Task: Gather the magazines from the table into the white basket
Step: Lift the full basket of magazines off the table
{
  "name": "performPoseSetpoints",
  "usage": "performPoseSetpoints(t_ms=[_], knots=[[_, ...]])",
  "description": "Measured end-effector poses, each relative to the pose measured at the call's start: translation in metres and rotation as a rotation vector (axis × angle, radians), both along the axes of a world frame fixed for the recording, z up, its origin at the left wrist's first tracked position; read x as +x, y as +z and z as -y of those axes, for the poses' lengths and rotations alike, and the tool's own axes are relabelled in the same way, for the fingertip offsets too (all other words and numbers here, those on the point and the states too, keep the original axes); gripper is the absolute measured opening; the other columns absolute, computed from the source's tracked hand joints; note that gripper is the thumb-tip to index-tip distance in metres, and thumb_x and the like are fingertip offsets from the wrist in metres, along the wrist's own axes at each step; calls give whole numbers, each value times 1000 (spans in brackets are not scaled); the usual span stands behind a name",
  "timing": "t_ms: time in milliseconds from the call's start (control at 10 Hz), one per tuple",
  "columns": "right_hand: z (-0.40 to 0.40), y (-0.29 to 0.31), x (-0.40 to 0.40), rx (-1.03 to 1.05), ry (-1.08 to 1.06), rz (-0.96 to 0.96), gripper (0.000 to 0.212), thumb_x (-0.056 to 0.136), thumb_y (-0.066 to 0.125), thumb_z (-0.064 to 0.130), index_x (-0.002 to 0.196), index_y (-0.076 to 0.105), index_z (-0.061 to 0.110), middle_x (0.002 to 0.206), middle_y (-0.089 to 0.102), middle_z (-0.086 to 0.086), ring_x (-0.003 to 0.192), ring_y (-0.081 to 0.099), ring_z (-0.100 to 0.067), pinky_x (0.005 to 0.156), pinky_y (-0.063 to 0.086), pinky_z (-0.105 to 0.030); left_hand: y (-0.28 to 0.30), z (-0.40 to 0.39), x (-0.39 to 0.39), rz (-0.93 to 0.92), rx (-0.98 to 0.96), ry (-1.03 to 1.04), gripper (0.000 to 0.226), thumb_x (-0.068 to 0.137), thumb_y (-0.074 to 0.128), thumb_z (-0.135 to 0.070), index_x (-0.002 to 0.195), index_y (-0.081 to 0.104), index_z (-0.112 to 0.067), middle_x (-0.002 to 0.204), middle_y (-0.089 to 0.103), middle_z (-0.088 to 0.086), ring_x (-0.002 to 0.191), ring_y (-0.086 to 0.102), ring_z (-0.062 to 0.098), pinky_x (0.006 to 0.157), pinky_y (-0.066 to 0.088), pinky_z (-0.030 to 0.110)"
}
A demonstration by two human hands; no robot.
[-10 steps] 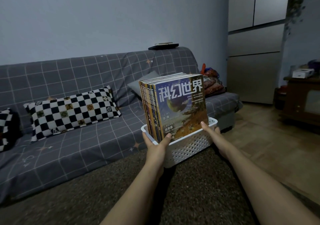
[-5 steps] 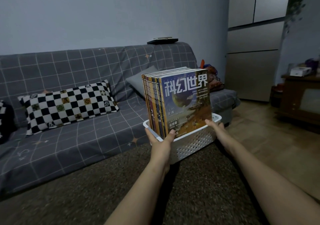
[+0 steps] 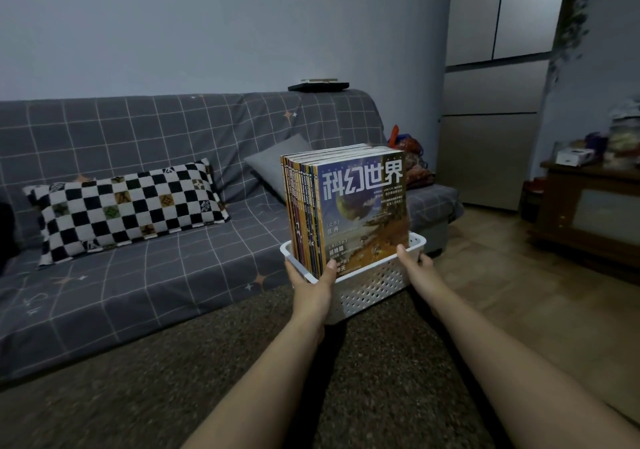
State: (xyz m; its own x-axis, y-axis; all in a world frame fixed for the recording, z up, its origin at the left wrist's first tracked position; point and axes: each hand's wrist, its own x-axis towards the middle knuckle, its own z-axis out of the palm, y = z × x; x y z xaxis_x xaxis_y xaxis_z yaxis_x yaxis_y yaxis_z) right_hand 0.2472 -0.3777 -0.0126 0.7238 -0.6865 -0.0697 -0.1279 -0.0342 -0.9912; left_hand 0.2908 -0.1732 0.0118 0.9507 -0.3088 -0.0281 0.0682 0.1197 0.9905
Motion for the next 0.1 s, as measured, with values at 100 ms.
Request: performPoseSetpoints(t_ms=[100], knots=[[-22,20,-21,-138,-58,10,65,87,53,50,137,37,12,134,51,-12,118,51,-30,90,38,-34,14,-11,-22,63,94,16,68,93,56,-28,149,17,-23,147,40,6,133,40,29,110,32,43]])
